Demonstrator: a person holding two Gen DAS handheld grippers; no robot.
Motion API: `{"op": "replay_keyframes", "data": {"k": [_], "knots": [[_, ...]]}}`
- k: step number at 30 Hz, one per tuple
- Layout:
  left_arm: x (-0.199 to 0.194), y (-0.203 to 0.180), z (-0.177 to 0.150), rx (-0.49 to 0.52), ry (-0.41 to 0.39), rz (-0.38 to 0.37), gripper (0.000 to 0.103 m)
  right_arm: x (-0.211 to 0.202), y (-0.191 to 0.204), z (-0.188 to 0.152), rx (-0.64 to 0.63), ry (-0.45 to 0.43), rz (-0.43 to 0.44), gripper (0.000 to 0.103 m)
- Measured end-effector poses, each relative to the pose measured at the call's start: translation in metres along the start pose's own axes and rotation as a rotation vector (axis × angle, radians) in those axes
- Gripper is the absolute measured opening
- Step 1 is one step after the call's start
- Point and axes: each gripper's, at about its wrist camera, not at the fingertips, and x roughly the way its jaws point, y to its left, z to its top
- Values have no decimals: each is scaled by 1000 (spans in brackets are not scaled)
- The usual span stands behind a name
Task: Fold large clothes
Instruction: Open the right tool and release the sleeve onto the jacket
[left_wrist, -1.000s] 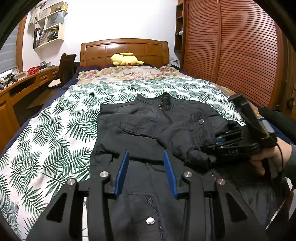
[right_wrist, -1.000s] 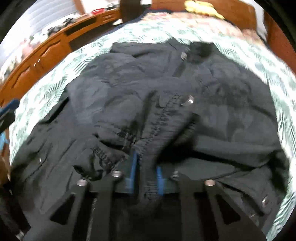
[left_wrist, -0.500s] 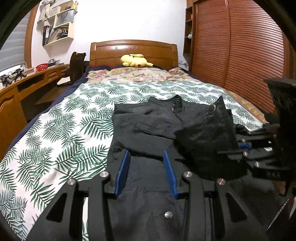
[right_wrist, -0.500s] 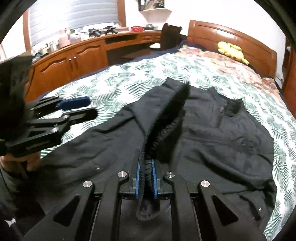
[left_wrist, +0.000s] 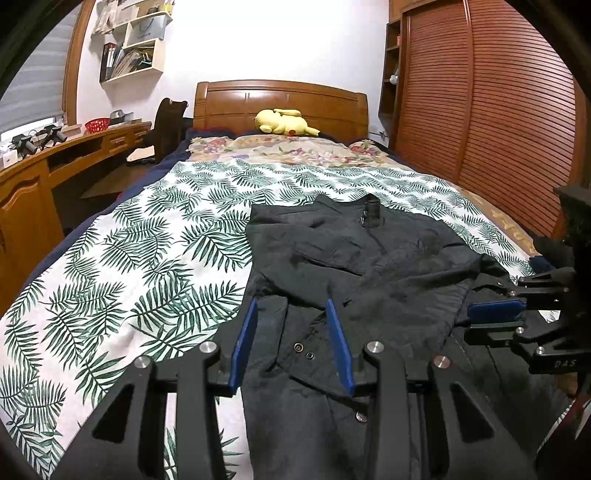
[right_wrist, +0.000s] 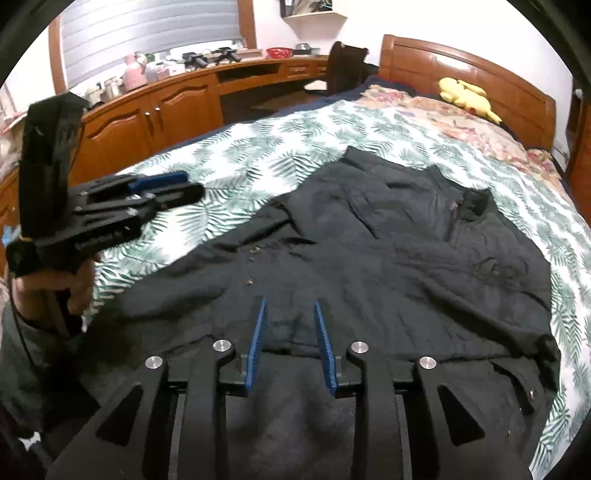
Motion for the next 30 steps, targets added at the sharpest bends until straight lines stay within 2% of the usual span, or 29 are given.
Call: {"op": "replay_keyframes", "data": {"k": [5, 7, 8, 9, 15, 18, 19, 20, 22, 23, 24, 26, 30], "knots": [[-3, 0, -4, 11, 8, 11, 37, 6, -9, -16, 16, 26, -33, 33], [-5, 2, -8, 13, 12, 17, 37, 12, -10, -19, 24, 30, -28, 42], [-7, 3, -10, 14, 14, 21, 37, 15, -10, -21, 29, 31, -24, 51], [-8, 4, -13, 14, 17, 26, 37, 19, -9, -22, 34, 32, -17, 54], [-16, 16, -25, 3, 32, 49, 37, 55, 23, -21, 18, 59, 87, 54], [-18, 22, -29, -5, 38, 57, 37, 67, 37, -20, -5, 71, 91, 55], [-18, 24, -30, -9, 40, 62, 37, 70, 38, -22, -15, 80, 82, 54], [-19, 25, -31, -11, 41, 65, 37, 75, 40, -23, -31, 98, 62, 46], [-19, 28, -32, -13, 41, 65, 37, 82, 38, -24, -39, 120, 54, 36], [-19, 28, -32, -14, 42, 65, 37, 82, 36, -25, -35, 119, 49, 19], [-20, 29, -32, -14, 42, 65, 37, 81, 34, -25, -35, 120, 43, 15], [-19, 29, -32, -12, 44, 64, 37, 75, 28, -28, -26, 124, 73, 12], [-18, 25, -31, -2, 46, 58, 37, 62, 33, -36, -43, 123, 81, 11]]}}
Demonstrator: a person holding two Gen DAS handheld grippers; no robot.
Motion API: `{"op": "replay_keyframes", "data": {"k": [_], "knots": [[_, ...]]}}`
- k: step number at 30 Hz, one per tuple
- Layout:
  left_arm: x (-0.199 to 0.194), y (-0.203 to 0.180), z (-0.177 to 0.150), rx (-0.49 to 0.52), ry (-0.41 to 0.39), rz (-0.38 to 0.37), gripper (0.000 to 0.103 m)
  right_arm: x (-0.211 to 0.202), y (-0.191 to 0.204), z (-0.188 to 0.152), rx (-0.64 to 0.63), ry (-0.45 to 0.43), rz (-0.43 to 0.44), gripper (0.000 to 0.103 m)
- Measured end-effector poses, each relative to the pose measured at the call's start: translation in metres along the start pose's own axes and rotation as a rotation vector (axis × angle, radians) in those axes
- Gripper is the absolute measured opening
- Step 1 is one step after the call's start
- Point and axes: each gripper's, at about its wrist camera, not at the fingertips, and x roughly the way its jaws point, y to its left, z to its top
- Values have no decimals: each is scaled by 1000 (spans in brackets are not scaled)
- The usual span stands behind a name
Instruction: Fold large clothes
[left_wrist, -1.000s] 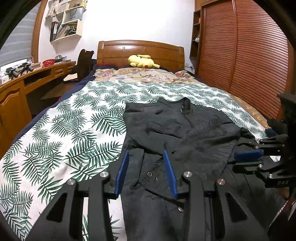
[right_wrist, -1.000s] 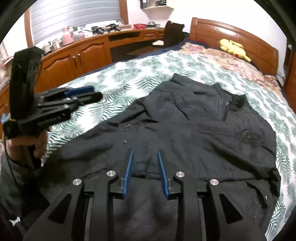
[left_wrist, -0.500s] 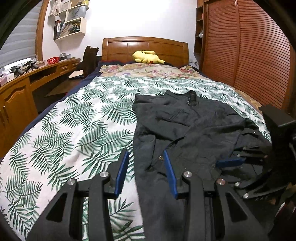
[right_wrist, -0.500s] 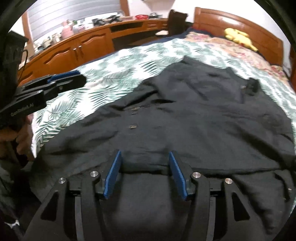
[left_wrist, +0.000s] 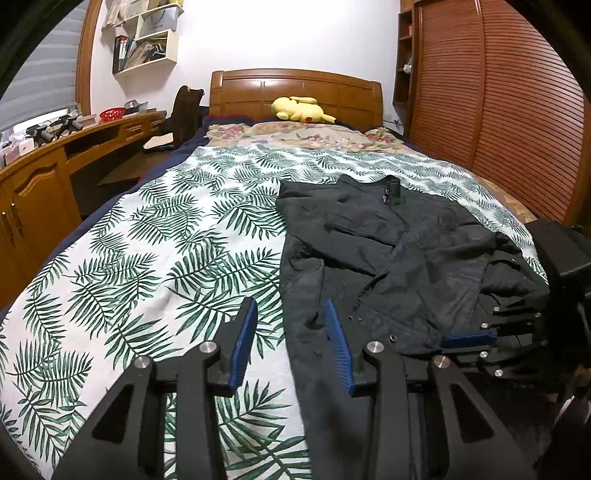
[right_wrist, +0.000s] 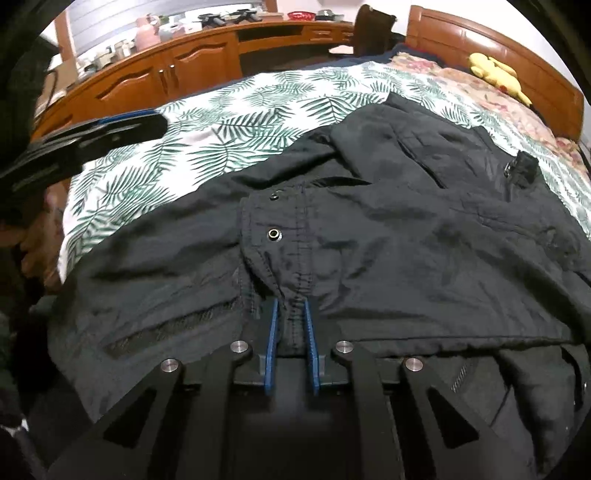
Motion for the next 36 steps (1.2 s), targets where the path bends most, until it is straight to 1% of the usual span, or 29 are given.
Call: {"op": "replay_keyframes", "data": {"k": [2, 4, 5, 6, 8, 12, 14, 19, 25, 27, 29, 32, 36], "knots": [[0, -3, 0, 8, 0, -3, 37, -5, 0, -5, 17, -6, -8, 12], [0, -7, -1, 14, 3, -6, 37, -10, -2, -7, 41, -18, -6, 16], [0, -8, -2, 17, 5, -7, 37, -14, -4, -8, 55, -24, 3, 24], [-1, -9, -4, 21, 6, -8, 37, -18, -5, -9, 67, -29, 8, 35], [-3, -13, -9, 30, 16, -3, 37, -32, -8, -15, 88, -48, -10, 47], [-10, -22, -21, 37, 39, -13, 37, -62, -22, -33, 124, -73, -41, 55], [-15, -28, -27, 44, 53, -16, 37, -81, -34, -49, 141, -81, -91, 58], [-22, -36, -42, 42, 88, -14, 37, -119, -70, -96, 207, -74, -201, 60], [-27, -39, -56, 39, 126, 10, 37, -154, -122, -150, 327, -82, -292, 60], [-31, -39, -58, 41, 130, 19, 37, -161, -137, -159, 356, -89, -312, 60], [-34, -41, -59, 43, 131, 28, 37, -165, -156, -163, 372, -89, -341, 60], [-38, -45, -59, 47, 128, 31, 37, -167, -185, -158, 370, -94, -395, 60], [-40, -49, -56, 62, 129, 35, 37, -154, -231, -132, 370, -80, -447, 60]]}}
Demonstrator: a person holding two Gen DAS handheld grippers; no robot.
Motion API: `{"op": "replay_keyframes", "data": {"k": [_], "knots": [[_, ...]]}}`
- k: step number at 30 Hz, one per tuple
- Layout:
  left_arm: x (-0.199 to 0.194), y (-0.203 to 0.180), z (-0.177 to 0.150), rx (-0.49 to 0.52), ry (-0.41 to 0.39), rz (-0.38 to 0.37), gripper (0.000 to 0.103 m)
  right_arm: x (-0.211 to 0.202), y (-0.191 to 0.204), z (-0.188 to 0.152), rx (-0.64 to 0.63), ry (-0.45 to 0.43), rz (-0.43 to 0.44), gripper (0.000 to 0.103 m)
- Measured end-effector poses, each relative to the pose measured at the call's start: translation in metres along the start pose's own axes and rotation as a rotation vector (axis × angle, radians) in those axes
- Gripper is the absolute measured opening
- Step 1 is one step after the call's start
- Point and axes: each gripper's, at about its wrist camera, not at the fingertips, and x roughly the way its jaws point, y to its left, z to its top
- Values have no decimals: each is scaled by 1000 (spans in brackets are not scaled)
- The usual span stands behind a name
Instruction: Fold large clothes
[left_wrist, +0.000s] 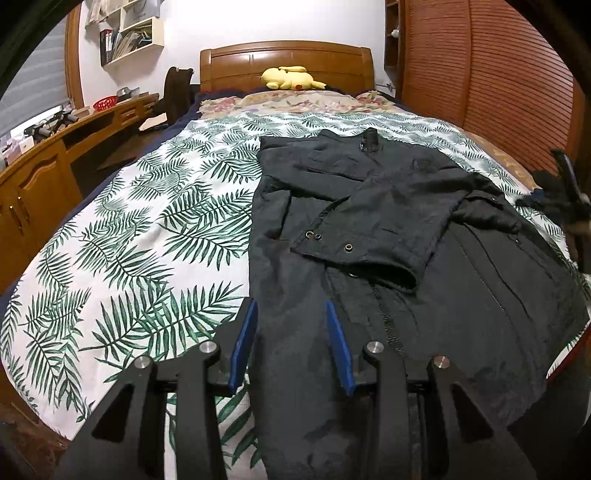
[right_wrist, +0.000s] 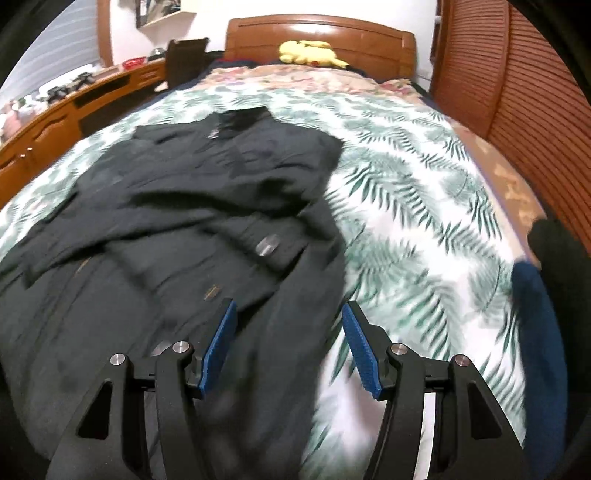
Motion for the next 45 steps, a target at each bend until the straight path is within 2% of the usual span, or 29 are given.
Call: {"op": "replay_keyframes", "data": {"k": [6, 10, 13, 14, 16, 17, 18, 22, 26, 29, 32, 34, 35, 37, 39, 41, 45], "knots": [[2, -3, 7, 3, 6, -15, 37, 46, -18, 44, 50, 26, 6, 56], [2, -3, 12, 0, 2, -14, 37, 70, -12, 63, 18, 55, 7, 54], [4, -3, 16, -8, 1, -24, 37, 82, -7, 71, -27, 73, -1, 49], [5, -3, 17, -10, 0, -25, 37, 85, -7, 72, -35, 74, 1, 45], [6, -4, 18, -10, 0, -25, 37, 89, -6, 75, -59, 76, -1, 28], [7, -4, 19, -9, -2, -25, 37, 90, -6, 75, -69, 76, 4, 11], [7, -4, 19, -9, -3, -26, 37, 91, -8, 76, -74, 67, 6, 8], [9, -4, 20, -20, 0, -26, 37, 89, -23, 75, -59, 16, -11, 4], [10, -6, 21, -10, 4, -15, 37, 98, -39, 64, -25, 51, -31, 3], [9, -7, 19, -9, 6, -12, 37, 90, -35, 55, -62, 39, -43, 3], [8, -5, 17, -14, 9, -5, 37, 73, -36, 45, -22, 27, -30, 5], [7, -3, 15, -16, 12, -4, 37, 56, -34, 33, -13, 16, -10, 9], [7, -3, 14, -16, 15, -2, 37, 49, -32, 28, -13, 13, -5, 14], [7, -1, 11, -16, 18, 0, 37, 31, -26, 15, -16, 6, 14, 30], [7, 0, 9, -17, 22, 3, 37, 14, -18, -1, -15, 2, 25, 60], [7, 1, 5, -21, 28, 4, 37, -3, -12, -18, -9, 1, 43, 64], [7, 2, -1, -20, 39, 5, 37, -28, -2, -52, 16, 11, 73, 65]]}}
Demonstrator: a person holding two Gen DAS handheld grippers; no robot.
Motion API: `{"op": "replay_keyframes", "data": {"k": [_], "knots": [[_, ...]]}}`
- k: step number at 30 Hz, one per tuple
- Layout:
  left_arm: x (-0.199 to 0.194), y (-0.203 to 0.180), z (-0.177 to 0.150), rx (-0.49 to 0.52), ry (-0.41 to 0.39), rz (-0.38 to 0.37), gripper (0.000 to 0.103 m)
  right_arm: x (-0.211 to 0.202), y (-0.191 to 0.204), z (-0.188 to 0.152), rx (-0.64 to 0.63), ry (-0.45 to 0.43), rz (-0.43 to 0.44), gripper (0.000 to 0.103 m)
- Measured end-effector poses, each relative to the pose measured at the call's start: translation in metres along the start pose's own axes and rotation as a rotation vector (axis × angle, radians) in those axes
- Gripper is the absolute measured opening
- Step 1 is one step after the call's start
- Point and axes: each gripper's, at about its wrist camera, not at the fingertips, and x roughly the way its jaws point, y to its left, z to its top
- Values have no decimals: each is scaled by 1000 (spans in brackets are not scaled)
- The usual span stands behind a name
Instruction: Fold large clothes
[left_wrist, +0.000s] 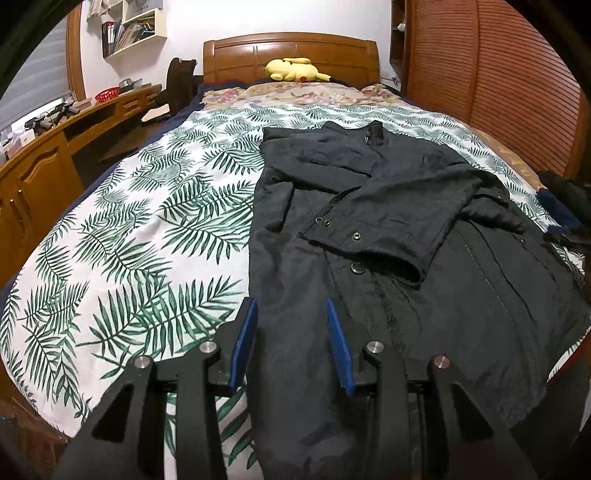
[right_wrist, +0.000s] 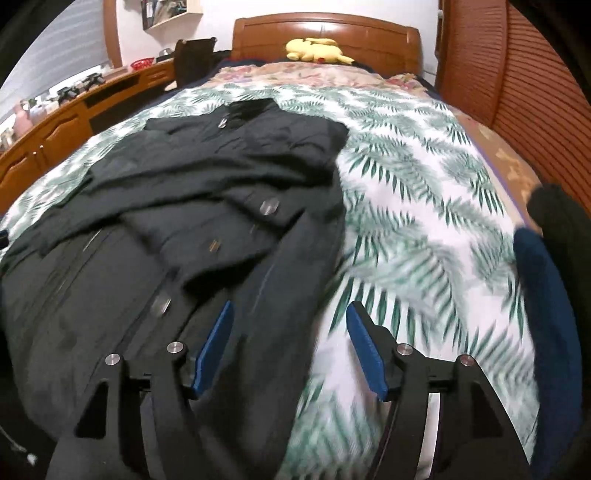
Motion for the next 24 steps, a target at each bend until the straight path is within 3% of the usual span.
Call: {"op": "replay_keyframes", "data": {"k": [6, 16, 24], "knots": [[-4, 2, -9, 5, 14, 7, 37, -15, 16, -34, 2, 29, 19, 65], [-22, 7, -22, 20, 19, 22, 37, -34, 33, -60, 6, 45, 40, 69], [-18, 15, -46, 0, 71, 16, 37, -48, 39, -88, 27, 62, 64, 72]]}}
